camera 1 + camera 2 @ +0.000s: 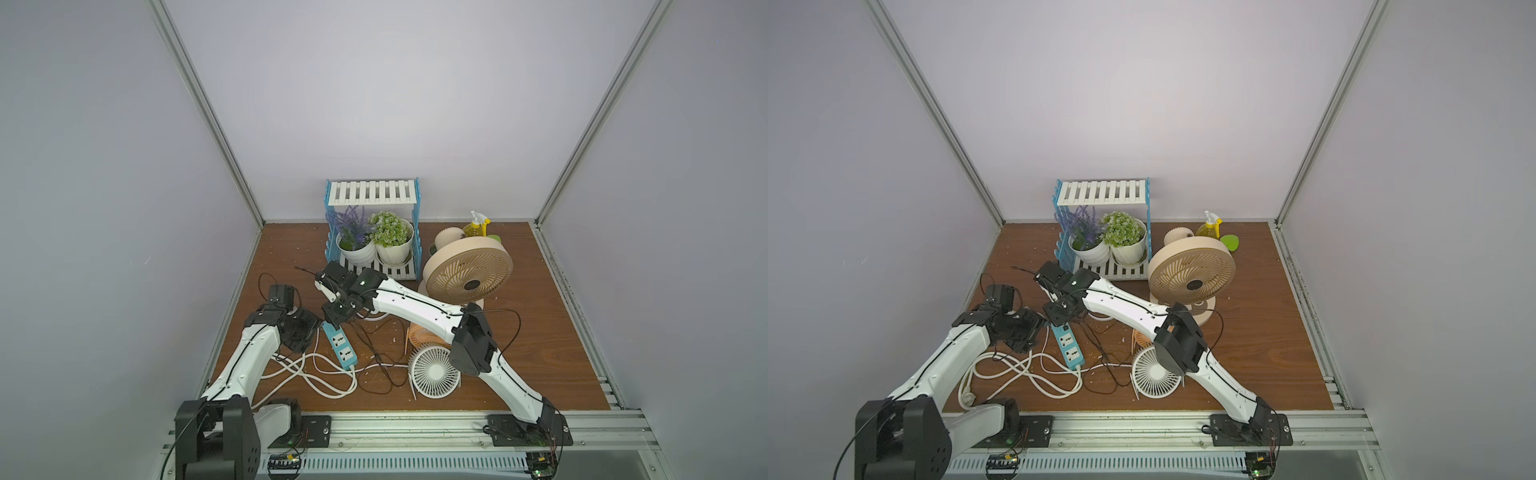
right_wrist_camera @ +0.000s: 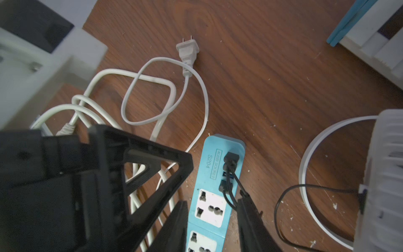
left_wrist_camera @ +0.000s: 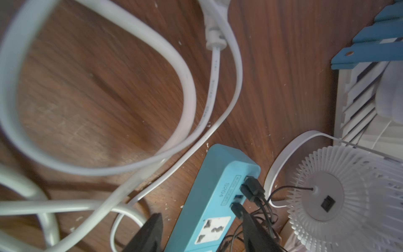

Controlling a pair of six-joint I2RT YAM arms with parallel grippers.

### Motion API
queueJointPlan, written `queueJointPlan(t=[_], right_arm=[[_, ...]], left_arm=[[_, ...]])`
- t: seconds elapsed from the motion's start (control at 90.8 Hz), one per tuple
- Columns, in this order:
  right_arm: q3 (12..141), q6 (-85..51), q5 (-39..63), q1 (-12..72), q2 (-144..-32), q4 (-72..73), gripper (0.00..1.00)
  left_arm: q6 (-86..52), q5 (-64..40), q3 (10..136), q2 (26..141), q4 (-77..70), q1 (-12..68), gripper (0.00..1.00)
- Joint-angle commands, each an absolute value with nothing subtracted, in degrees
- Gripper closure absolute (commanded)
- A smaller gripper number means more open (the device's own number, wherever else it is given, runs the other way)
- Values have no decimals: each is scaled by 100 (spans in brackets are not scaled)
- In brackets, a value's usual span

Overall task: Unplug the desk fan from the power strip
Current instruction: Remove the plug from the socket.

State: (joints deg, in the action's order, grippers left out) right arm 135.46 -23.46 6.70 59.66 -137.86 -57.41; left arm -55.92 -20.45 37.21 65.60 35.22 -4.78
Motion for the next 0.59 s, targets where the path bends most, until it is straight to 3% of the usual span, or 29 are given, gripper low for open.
queueJointPlan(t=[0.0,0.308,0.583], right_arm=[[13798,-2484,573,5986,-13934,-5934,62],[13590,-2364,360,6048,-13447,-5890,73],[11836,-2891,277,6237,-12600,-4949,76]], left_arm=[[-5746,-2549,3525,6569,3100,-723,41],[-5682,-2884,3199,6378,2934,-1009,42],[-5566,-3150,3055,6421,2802,-1423,43]])
